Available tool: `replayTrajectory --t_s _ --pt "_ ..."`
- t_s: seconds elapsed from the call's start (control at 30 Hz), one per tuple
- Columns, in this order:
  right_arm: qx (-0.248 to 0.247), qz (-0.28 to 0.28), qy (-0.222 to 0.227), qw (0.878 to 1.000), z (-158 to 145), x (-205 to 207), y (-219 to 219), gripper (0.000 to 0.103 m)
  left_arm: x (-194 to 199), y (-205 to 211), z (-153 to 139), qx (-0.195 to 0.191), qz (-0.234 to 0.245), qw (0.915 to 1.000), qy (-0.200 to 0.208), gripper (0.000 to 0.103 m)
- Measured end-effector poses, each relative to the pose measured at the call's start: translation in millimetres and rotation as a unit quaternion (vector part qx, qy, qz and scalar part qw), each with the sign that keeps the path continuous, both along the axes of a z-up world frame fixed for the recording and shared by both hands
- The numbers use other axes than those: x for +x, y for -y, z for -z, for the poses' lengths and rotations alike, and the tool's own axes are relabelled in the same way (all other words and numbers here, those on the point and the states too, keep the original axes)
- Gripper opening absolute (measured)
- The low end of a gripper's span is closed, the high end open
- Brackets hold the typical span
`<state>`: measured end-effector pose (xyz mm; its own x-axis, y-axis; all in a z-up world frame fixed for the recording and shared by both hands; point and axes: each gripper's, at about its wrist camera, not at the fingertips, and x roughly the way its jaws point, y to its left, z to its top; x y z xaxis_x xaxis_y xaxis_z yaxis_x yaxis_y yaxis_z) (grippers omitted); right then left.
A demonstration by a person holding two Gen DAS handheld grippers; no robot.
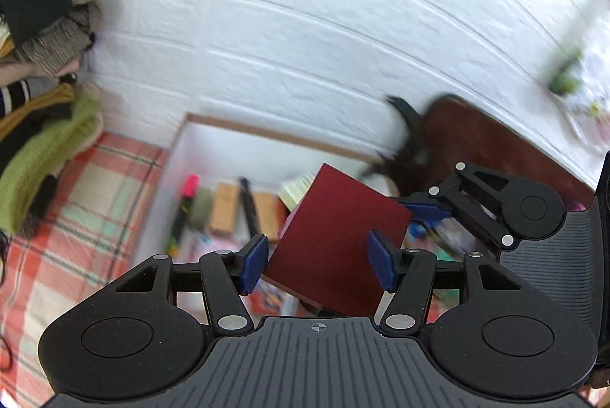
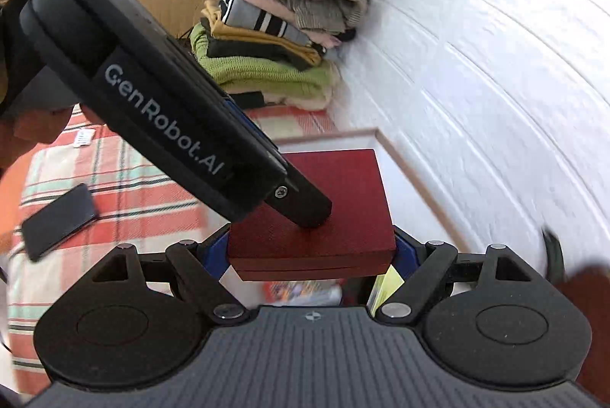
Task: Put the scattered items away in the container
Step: 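Carry the dark red box with both tools over the cardboard box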
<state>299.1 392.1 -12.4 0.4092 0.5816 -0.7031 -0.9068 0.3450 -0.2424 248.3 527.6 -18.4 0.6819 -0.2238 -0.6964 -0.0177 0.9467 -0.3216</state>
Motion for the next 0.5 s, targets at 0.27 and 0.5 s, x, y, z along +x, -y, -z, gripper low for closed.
replayTrajectory --t_s 0.27,0.5 --pt "-0.028 -0.035 -0.005 0.999 39 66 -47 0.085 60 -39 44 -0.007 -0.015 0.9997 -0.018 0.060" --pt "-0.053 -0.048 -0.010 0.997 74 107 -73 0.085 101 -58 78 -0.003 -0.019 0.9992 -0.034 0.060"
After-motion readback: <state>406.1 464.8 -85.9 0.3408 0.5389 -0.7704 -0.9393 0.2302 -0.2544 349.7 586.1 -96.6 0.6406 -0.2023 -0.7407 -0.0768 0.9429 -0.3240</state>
